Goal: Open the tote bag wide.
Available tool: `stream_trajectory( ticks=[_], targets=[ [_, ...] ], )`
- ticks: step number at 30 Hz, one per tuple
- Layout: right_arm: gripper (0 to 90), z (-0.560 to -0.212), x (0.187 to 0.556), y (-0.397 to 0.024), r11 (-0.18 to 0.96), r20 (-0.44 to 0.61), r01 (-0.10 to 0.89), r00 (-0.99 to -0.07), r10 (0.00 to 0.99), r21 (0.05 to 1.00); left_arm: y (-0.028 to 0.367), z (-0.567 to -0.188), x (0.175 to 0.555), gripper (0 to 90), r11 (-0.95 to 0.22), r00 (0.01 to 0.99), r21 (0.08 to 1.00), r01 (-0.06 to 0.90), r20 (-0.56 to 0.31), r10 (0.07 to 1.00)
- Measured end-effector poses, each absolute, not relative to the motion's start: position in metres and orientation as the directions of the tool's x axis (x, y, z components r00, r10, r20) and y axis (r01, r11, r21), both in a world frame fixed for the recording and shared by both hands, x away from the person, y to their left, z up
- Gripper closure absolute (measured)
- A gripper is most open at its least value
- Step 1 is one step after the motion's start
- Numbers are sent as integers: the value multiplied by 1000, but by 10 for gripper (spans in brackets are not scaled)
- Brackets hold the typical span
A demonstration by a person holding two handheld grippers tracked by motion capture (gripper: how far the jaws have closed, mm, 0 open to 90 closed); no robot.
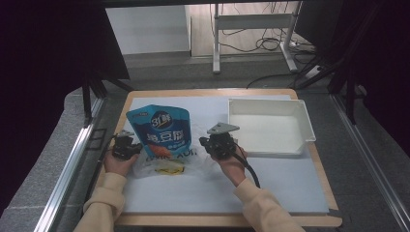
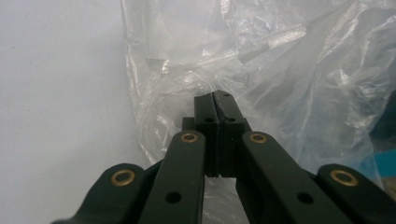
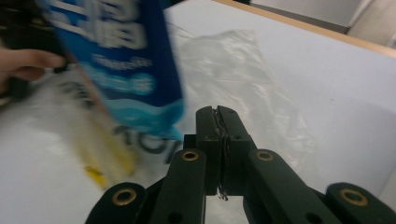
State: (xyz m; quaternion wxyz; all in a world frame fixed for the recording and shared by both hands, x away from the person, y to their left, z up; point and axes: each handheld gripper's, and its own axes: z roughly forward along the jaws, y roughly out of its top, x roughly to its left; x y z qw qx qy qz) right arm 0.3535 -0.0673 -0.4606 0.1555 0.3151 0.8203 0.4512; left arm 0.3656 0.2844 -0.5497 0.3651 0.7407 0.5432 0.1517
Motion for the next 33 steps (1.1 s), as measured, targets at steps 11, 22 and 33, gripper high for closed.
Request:
stream_trajectory(
  ticks=[11,22,33],
  targets=[
    [875,-472,329,-32,481,51,352,-844,534,803,284,-550,366,899,-150,369,706,692,-167,914],
    [877,-525,351,-12,517,95,442,-819,566,733,284,-549,365,899,-154,372,706,691,-165,913],
    [887,-541,340,-7,549,172,444,-862,476,708,284,-549,365,899,-156,373,705,691,-164,913]
  ],
)
